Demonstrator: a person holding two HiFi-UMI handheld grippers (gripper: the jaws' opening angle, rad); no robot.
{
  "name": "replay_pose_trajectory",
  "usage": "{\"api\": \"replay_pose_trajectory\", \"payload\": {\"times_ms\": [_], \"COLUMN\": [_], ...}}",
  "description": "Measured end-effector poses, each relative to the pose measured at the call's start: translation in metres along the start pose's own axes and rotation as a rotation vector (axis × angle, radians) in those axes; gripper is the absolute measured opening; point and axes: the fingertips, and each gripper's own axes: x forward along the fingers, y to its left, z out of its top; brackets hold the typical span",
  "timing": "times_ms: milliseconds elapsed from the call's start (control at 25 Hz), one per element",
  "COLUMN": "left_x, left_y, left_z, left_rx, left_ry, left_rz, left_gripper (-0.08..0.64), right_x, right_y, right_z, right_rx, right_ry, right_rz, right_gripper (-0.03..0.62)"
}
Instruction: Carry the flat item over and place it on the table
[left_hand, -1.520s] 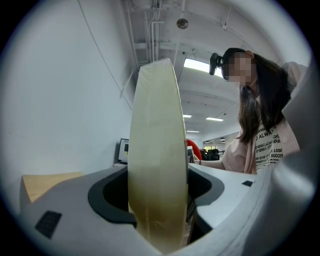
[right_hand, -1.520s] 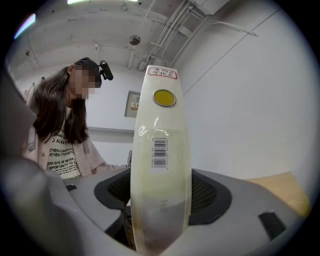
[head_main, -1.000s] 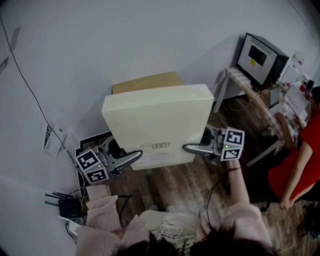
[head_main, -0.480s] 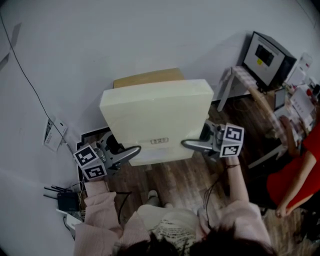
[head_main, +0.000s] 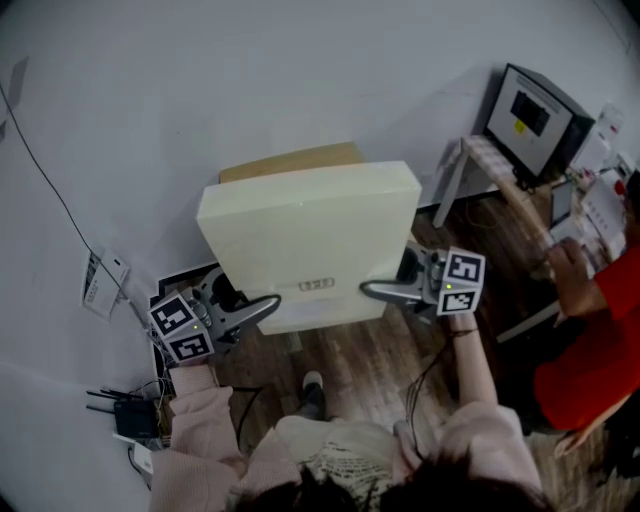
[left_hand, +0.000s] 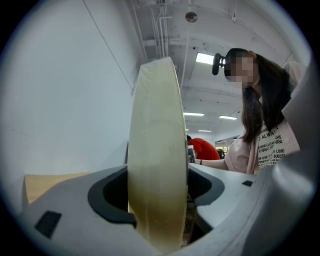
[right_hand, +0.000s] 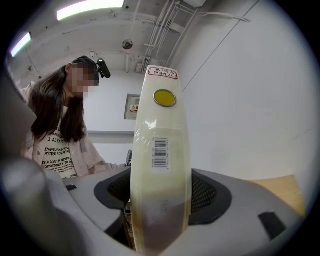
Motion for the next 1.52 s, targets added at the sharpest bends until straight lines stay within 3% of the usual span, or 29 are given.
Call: {"api": "replay_pose_trajectory", "payload": {"times_ms": [600,1280,1520], "left_x": [0.024,0.019,0.019], "left_y": [0.100,0.199,0.215], "left_z": [0.009,0.003,-0.003], "left_rx": [-0.016,-0.033,-0.022], "left_ry": [0.017,0.022,0.033], "left_rz": [-0.022,-0.029,-0.033], "left_gripper": [0.322,0.324,0.324], "right_x": [0.029,0.083,0.091], "right_y": [-0.095,-0.177,-0.189], "right_z": [0.003,-0.008,-0.015], "right_rx": [0.021,0.021,0.014], "right_ry": [0.023,0.063,0.062], "right_rz": [-0.027,-0.037,-0.040], "right_gripper": [0.308,0.310,0.311]}}
